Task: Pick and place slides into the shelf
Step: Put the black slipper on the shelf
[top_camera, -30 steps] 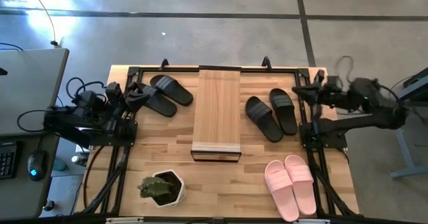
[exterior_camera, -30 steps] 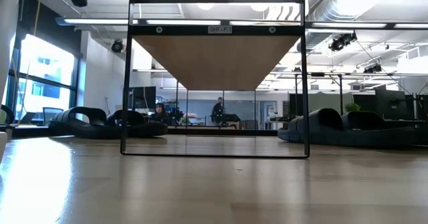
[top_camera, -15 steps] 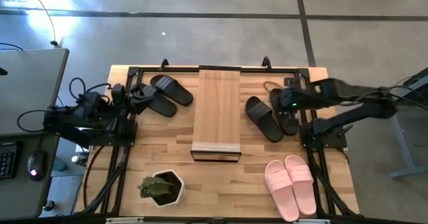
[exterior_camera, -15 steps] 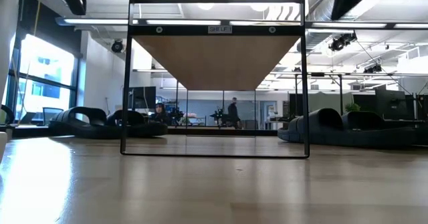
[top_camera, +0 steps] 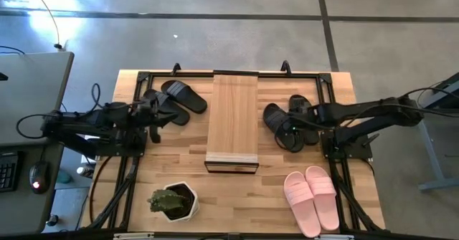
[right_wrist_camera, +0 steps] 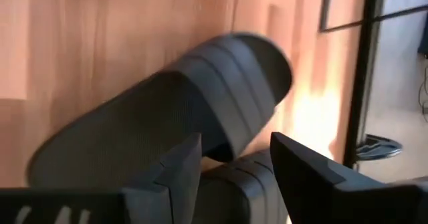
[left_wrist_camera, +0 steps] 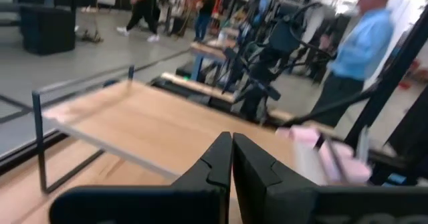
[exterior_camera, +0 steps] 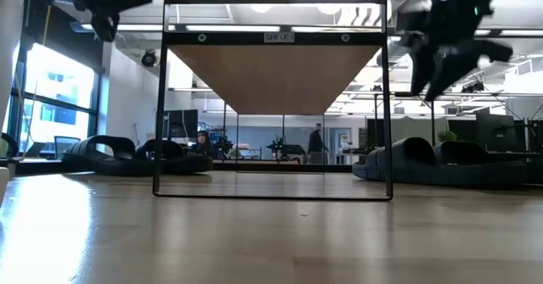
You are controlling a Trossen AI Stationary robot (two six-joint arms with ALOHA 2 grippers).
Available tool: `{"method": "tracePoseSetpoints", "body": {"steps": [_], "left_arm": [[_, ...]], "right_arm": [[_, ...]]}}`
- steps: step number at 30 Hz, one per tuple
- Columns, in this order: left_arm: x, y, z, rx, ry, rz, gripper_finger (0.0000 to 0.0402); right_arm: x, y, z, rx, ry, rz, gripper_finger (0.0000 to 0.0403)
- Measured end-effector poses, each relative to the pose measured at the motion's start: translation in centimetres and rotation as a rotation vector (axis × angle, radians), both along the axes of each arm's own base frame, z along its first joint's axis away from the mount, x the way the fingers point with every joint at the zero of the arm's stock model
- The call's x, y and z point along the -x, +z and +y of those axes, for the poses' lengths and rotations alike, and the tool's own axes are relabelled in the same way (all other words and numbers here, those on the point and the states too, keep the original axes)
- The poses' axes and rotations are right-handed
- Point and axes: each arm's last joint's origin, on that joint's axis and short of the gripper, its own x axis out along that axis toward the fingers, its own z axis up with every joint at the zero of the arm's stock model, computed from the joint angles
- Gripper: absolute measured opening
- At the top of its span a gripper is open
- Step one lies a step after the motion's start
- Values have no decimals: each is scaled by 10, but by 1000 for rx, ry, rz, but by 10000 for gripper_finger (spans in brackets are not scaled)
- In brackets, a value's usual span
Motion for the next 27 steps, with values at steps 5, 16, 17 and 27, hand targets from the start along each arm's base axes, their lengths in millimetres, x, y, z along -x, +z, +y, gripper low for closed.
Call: {"method": "tracePoseSetpoints", "body": {"steps": [5,16,17,27], "left_arm": [[-12,-8,1,4,3,80,3],[-23,-16,2,8,11,158,3],[-23,-16,2,8,11,159,3],[-24,-16,2,11,13,156,3]], "right_arm": [[2,-29,-1,17,-3,-13,172],[0,-46,-7,85,-22,-83,172],[1,-47,-8,80,-26,-82,172],[-3,-69,-19,61,-58,-21,172]]}}
